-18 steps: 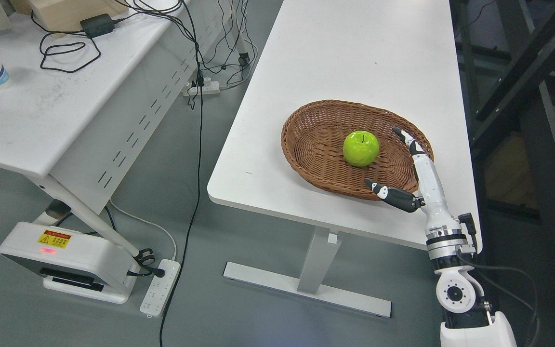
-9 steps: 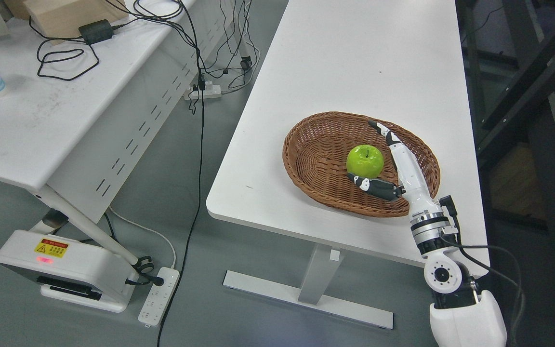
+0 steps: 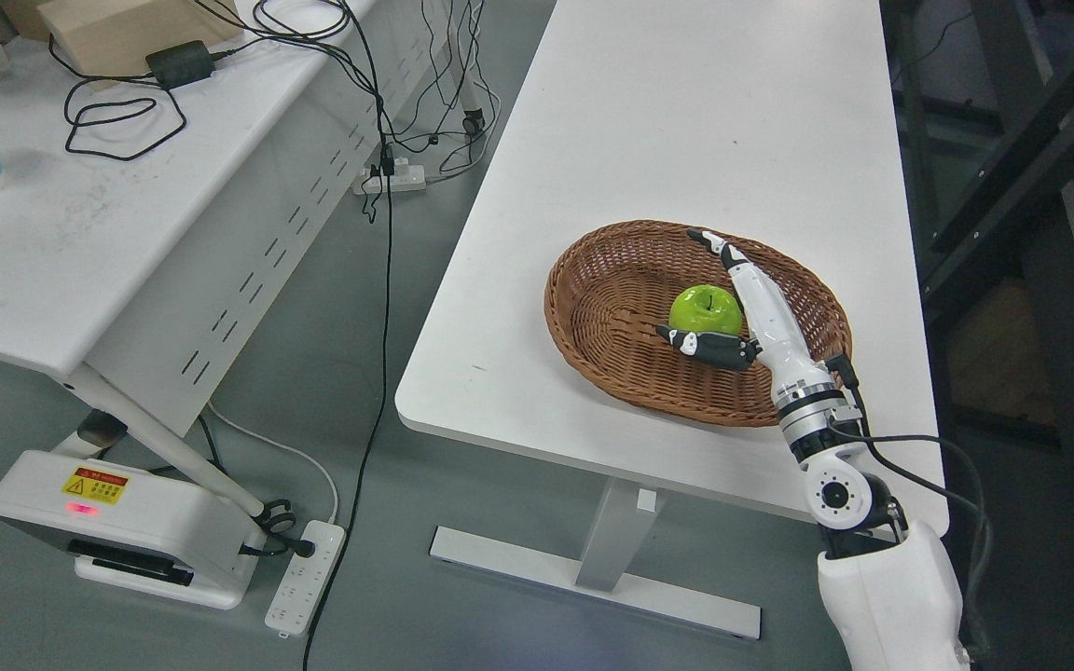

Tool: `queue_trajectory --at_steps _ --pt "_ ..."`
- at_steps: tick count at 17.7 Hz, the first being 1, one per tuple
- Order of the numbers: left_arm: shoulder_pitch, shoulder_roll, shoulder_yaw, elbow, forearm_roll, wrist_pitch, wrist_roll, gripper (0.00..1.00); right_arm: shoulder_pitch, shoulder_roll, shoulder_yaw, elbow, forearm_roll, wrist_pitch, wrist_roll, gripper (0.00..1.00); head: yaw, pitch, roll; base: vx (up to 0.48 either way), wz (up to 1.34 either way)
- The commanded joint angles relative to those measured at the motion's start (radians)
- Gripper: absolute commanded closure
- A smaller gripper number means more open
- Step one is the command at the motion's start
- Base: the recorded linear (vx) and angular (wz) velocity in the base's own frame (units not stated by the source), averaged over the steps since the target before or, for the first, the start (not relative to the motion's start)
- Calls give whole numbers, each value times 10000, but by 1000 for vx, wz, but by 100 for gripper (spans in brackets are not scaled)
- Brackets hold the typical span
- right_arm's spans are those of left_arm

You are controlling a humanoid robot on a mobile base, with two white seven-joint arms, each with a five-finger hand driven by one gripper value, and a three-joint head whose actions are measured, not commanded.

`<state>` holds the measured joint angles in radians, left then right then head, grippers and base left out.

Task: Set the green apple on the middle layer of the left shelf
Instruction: 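Close the right hand around the green apple in the basket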

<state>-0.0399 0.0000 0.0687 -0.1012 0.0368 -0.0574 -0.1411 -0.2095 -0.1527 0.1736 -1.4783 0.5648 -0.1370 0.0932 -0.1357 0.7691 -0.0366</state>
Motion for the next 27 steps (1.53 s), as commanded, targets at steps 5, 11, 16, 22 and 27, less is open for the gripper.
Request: queue_trajectory --at_steps 5,11,16,22,27 --pt "0 175 3 0 0 -8 0 0 -543 -99 381 1590 1147 5 -12 14 0 0 0 21 -11" --pt "0 175 -27 0 0 -9 0 0 -467 -115 550 1590 1193 -87 -12 14 0 0 0 8 0" --pt "0 175 -28 0 0 7 0 0 -482 -115 733 1590 1209 -103 -12 20 0 0 0 -5 1" --pt "0 175 -27 0 0 -9 0 0 -559 -99 856 1590 1270 -72 -12 32 0 0 0 0 0" --pt "0 175 3 0 0 -9 0 0 -528 -99 749 1590 1041 -41 3 59 0 0 0 0 0"
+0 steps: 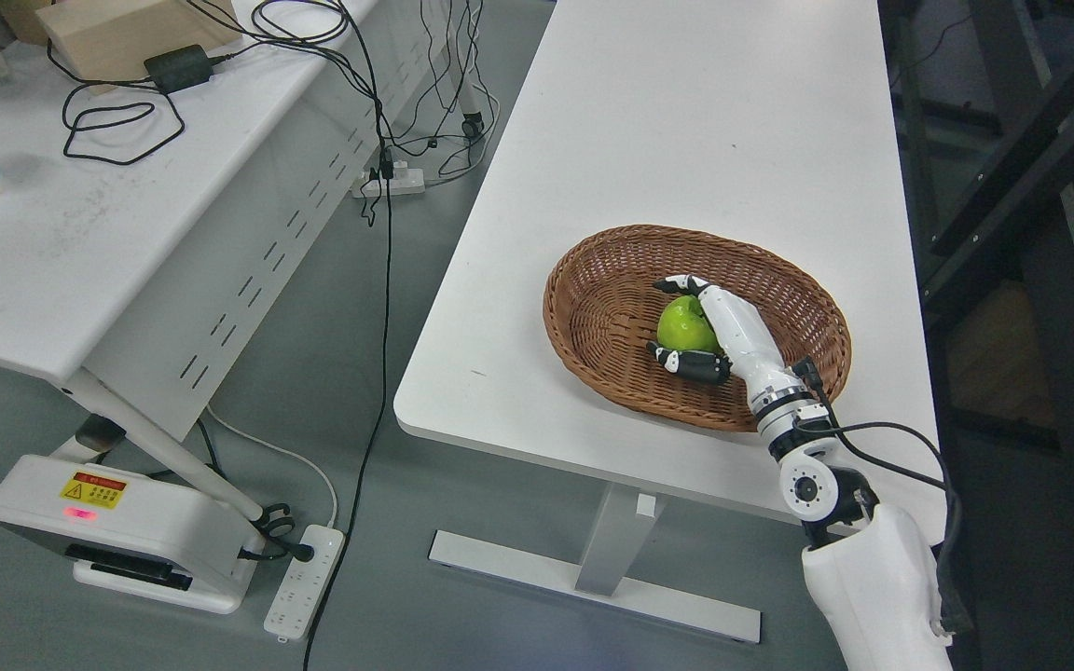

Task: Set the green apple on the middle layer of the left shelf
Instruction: 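Close the right hand around the green apple in the basket, then lift the green apple out of the basket with the right hand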

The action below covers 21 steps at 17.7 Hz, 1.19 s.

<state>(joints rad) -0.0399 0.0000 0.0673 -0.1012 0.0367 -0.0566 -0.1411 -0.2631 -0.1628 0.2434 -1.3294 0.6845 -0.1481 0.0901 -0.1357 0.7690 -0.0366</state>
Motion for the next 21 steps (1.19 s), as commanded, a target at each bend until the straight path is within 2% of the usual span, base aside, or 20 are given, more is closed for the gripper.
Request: queue_trajectory --at_steps 1,4,6,9,16,19,21 --pt "0 175 17 0 1 -2 0 0 7 17 51 101 -278 54 35 66 0 0 0 0 0" --pt "0 175 17 0 1 -17 0 0 53 -29 -268 25 -799 -221 233 90 0 0 0 0 0" --pt "0 175 17 0 1 -17 0 0 38 78 -852 9 -1213 -253 601 96 0 0 0 0 0" --pt "0 175 17 0 1 -17 0 0 53 78 -1251 -52 -1873 38 695 99 0 0 0 3 -1" --pt "0 175 17 0 1 -17 0 0 237 109 -2907 -1447 -3836 223 557 99 0 0 0 -24 6" --pt "0 175 17 0 1 -17 0 0 497 170 -3384 -1677 -3961 -97 -145 100 0 0 0 -66 -11" --pt "0 175 17 0 1 -2 0 0 1063 338 -3385 -2121 -3976 -878 -577 100 0 0 0 -105 -41"
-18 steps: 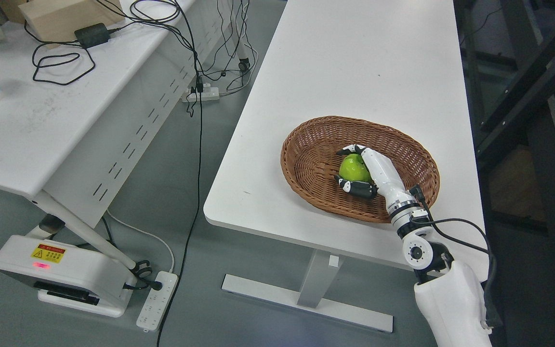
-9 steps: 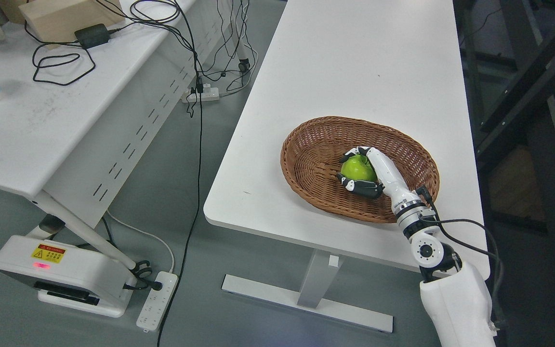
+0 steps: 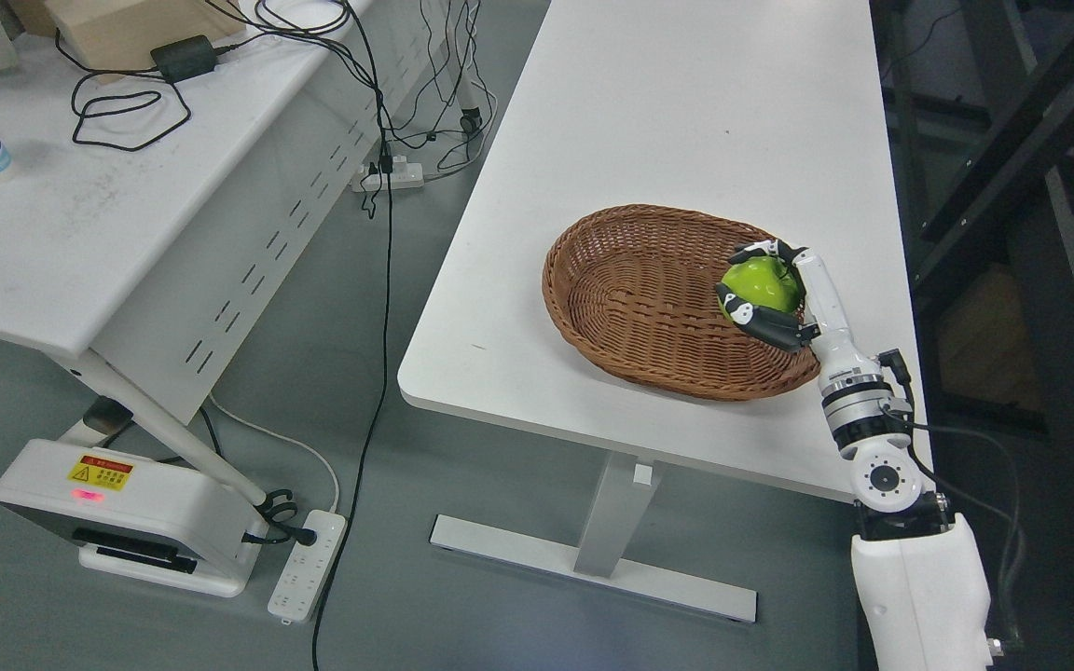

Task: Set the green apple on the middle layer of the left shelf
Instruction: 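Lift the green apple out of the basket with the right hand, then carry the held green apple toward the shelf tray while turning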

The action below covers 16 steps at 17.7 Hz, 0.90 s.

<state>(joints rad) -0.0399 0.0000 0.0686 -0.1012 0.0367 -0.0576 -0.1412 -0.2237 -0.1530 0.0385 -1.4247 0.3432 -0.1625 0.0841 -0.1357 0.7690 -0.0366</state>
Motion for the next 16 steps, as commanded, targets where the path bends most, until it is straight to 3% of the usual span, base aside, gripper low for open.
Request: queue_trajectory --at_steps 1,7,16 --pt "0 175 4 0 1 -6 0 0 946 394 -1351 -1367 -579 -980 -549 100 0 0 0 -114 -63" --pt "0 175 4 0 1 -6 0 0 1899 1116 -1551 -1553 -564 -2224 -596 100 0 0 0 -140 -68" --pt "0 175 4 0 1 9 0 0 2743 1285 -1428 -1584 -579 -2286 -550 100 0 0 0 -146 -144"
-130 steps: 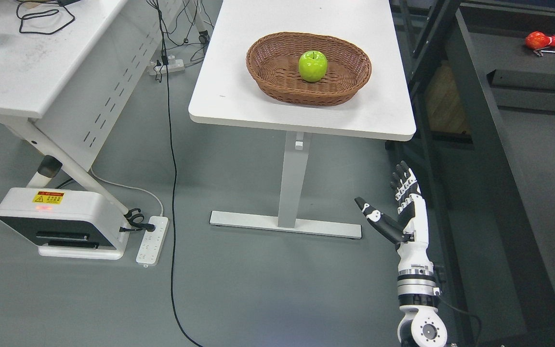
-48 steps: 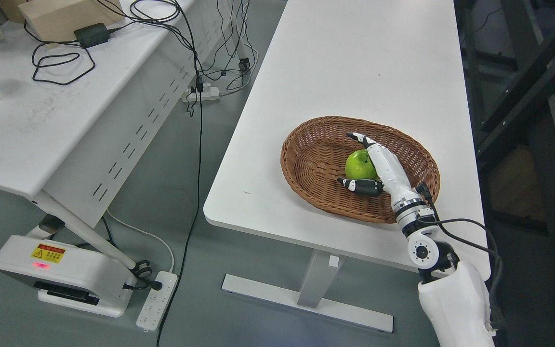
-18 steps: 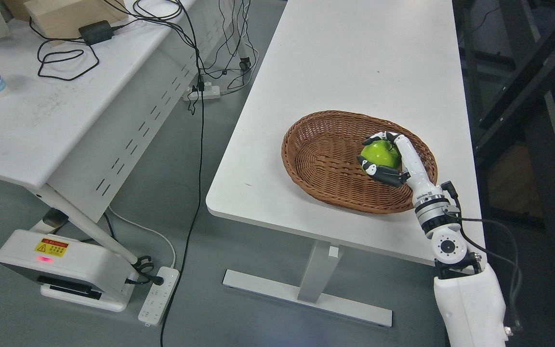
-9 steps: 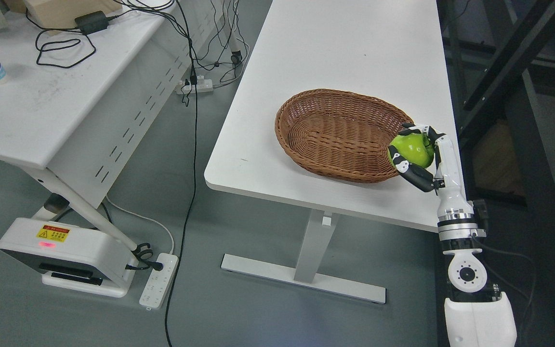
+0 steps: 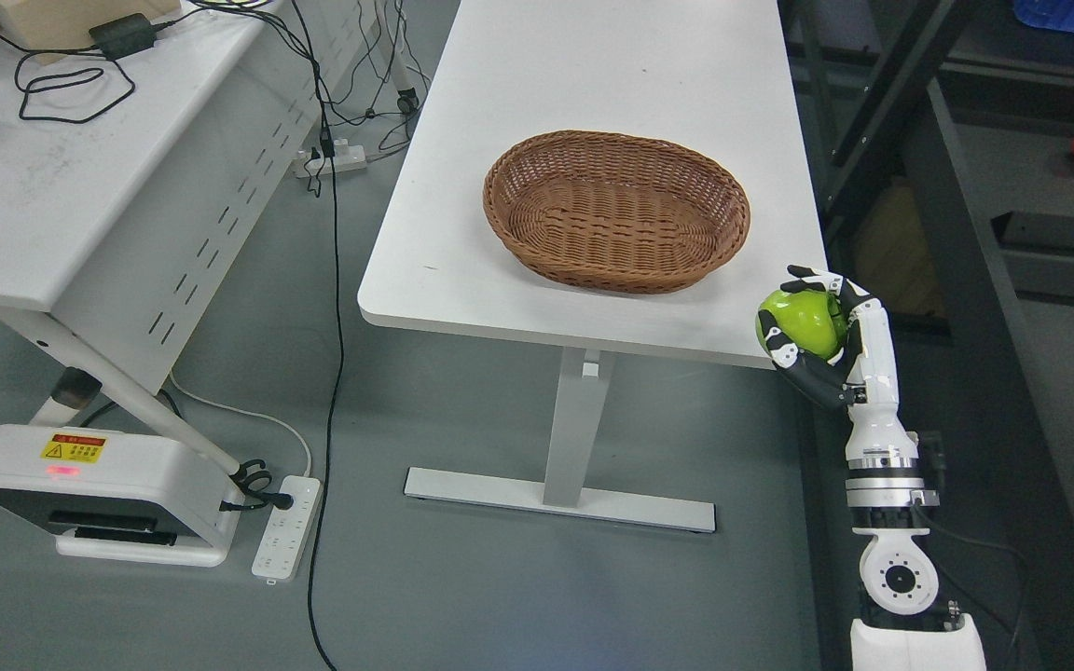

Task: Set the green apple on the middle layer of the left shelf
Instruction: 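Carry the held green apple toward the shelf tray while turning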

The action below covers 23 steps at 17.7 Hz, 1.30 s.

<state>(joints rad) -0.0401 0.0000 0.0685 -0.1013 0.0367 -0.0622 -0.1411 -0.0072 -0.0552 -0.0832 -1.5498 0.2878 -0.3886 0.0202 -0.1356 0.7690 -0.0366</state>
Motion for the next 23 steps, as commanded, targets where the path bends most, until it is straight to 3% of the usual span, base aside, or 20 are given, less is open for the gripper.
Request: queue_trajectory --at_steps 1,8,23 --pt "2 175 6 0 1 54 0 0 639 307 -181 -333 -25 -26 90 100 0 0 0 -169 -252" --pt "2 175 6 0 1 54 0 0 869 291 479 -317 -10 20 151 100 0 0 0 -204 -107" --pt "2 175 6 0 1 39 0 0 946 307 387 -333 -25 -11 105 100 0 0 0 -258 -83"
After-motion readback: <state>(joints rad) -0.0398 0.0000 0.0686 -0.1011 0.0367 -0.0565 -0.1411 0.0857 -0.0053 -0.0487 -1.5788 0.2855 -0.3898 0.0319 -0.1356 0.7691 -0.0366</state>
